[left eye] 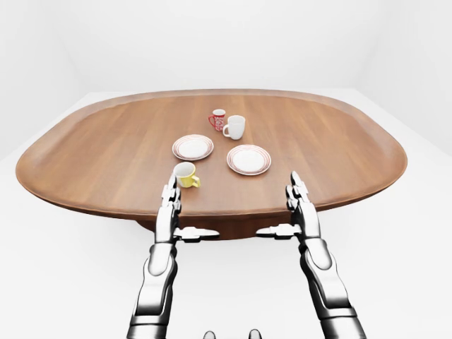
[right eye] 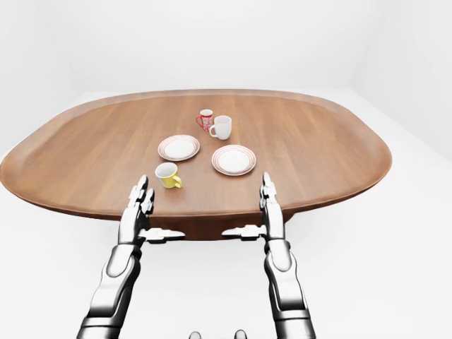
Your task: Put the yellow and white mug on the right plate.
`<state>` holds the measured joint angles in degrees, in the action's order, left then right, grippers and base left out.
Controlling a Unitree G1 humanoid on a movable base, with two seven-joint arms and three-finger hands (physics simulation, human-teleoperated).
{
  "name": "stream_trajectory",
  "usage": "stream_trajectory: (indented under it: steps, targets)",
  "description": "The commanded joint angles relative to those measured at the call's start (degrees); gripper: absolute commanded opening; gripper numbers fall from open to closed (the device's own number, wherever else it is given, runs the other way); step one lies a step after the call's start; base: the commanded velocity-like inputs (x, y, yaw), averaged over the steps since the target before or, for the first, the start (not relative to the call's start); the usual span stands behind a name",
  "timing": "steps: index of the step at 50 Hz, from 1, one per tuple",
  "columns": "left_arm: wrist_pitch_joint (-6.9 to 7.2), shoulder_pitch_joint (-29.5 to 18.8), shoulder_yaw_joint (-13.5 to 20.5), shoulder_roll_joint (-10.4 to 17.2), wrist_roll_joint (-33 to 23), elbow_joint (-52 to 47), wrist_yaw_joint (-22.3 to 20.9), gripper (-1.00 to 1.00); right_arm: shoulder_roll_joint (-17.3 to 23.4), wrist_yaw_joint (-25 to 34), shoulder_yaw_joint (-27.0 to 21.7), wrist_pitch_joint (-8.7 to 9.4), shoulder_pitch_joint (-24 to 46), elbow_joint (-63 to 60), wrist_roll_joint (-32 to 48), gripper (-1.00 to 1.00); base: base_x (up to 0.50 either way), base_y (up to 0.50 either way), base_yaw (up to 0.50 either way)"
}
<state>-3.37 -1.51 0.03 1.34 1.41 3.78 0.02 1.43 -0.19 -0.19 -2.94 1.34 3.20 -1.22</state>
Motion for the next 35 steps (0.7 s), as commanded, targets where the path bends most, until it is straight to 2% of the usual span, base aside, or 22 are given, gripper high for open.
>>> stream_trajectory:
  steps: [1,4,7,8,11,12,13,15,26,35]
  targets:
    - [4.09,1.22,0.68,1.24,1.37,-4.11,-0.56,1.0,0.99,0.95,-0.84,2.94,-1.22,-2.84,-1.05,1.0,0.0,0.0,0.0]
    - [5.53,1.37,1.42,0.63,0.72,-5.75,-1.14,1.0,0.43,1.43,-1.52,3.04,-1.11,-2.77,-0.43,1.0,0.0,0.0,0.0]
    - [5.94,1.49,1.72,0.28,0.22,-6.28,-1.53,1.0,0.15,1.61,-1.86,3.61,-1.13,-3.26,-0.08,1.0,0.0,0.0,0.0]
    - [6.46,1.49,1.77,0.17,-0.02,-6.75,-1.57,1.0,0.08,1.71,-2.01,3.39,-1.01,-2.91,-0.02,1.0,0.0,0.0,0.0]
    - [7.55,1.71,1.85,0.03,-0.56,-7.95,-1.75,1.0,-0.06,1.66,-2.12,4.96,-1.12,-4.47,0.22,1.0,0.0,0.0,0.0]
    - [8.37,1.86,1.86,0.01,-0.72,-9.05,-1.76,1.0,-0.08,1.61,-2.16,5.68,-1.12,-5.19,0.29,1.0,0.0,0.0,0.0]
    - [8.37,1.85,1.88,0.02,-0.83,-10.48,-1.8,1.0,-0.07,1.55,-2.15,7.23,-1.22,-6.91,0.36,1.0,0.0,0.0,0.0]
    - [8.37,2.01,1.93,-0.01,-1.07,-11.43,-1.95,1.0,-0.1,1.59,-2.25,7.94,-1.23,-8.05,0.39,1.0,0.0,0.0,0.0]
    - [8.37,1.53,2.7,0.41,-2.0,-20.62,-2.94,1.0,-0.14,1.63,-2.48,7.94,-1.45,-15.5,0.64,1.0,0.0,0.0,0.0]
    - [8.37,0.83,3.49,0.53,-1.73,-21.55,-3.42,1.0,-0.15,1.96,-2.4,7.94,-1.14,-20.85,0.09,1.0,0.0,0.0,0.0]
